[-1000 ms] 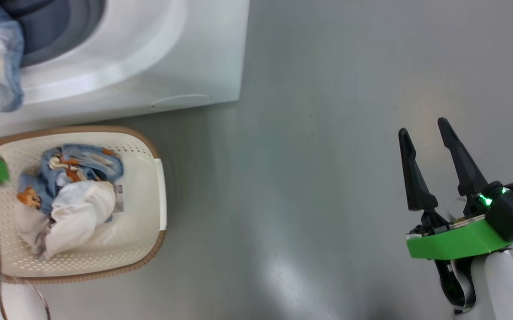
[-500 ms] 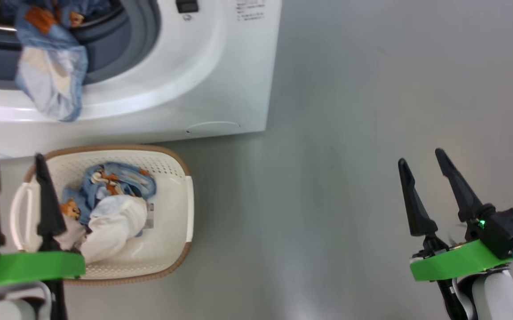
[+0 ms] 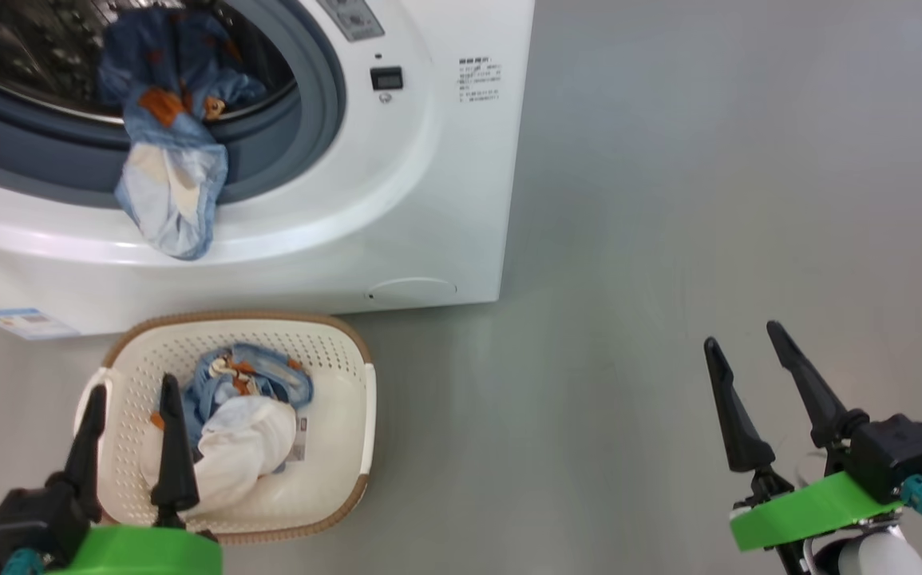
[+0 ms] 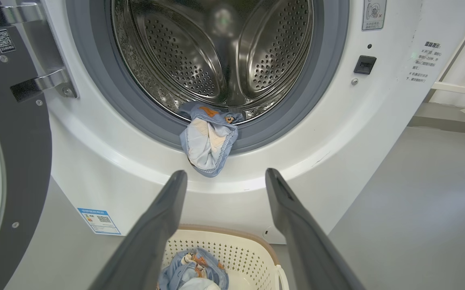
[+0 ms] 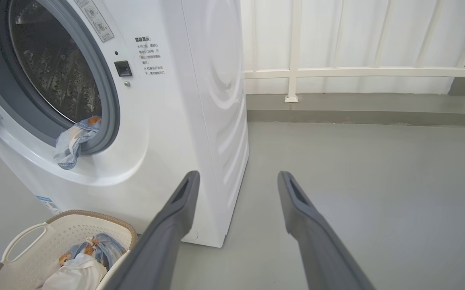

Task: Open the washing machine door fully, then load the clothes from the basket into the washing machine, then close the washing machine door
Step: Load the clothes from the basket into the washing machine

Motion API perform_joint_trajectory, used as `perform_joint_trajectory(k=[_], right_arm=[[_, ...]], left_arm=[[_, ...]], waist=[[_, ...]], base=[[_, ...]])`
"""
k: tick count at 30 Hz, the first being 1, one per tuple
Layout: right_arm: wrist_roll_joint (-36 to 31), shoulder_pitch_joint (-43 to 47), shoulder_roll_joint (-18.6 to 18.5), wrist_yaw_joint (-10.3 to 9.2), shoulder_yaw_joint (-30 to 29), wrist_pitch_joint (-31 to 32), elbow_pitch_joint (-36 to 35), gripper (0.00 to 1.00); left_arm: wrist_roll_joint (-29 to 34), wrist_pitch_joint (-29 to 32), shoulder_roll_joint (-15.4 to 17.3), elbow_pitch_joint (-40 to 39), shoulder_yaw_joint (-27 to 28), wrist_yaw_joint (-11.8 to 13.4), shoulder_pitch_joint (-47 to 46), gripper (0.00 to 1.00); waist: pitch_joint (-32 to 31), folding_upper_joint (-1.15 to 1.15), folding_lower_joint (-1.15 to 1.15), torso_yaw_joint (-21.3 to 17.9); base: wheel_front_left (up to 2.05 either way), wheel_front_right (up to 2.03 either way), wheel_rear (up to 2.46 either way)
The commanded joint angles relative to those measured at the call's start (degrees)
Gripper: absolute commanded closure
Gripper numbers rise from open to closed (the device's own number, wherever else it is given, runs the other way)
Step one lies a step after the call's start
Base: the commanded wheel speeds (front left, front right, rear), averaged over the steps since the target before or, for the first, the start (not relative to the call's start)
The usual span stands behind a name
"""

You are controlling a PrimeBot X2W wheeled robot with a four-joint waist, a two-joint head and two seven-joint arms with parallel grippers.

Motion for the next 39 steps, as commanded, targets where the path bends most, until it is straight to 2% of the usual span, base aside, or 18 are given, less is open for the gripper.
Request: perform_joint_trajectory(k=[1, 22, 32, 39], right_arm=[[-0.3, 1.0, 0.1, 0.35, 1.6, -0.3, -1.1, 0.0], [-0.6, 3.6, 1.4, 0.35, 2.1, 0.8, -2.0, 0.0], [-0.3, 3.2, 1.1, 0.35, 2.3, 0.8, -2.6, 0.0], [-0.2, 2.4, 0.9, 0.35, 2.5, 0.8, -3.1, 0.0]], left_arm=[[0.0, -0.3, 1.1, -0.7, 1.7, -0.2, 0.2, 0.0], [-0.9, 1.1, 0.8, 0.5, -0.9, -0.5, 2.9, 0.0], [-1.2, 0.8, 0.5, 1.6, -1.3, -0.6, 1.1, 0.0], [-2.6, 1.2, 0.3, 4.1, -1.2, -1.8, -2.4, 0.0]], waist=[[-2.1, 0.0, 0.0, 0.0], [-5.9, 0.0, 0.0, -0.2], [-4.3, 0.0, 0.0, -0.2], [-1.6, 0.0, 0.0, -0.3]], base=[[0.0, 0.0, 0.0], [0.0, 0.0, 0.0], [0.0, 0.0, 0.0], [0.0, 0.0, 0.0]])
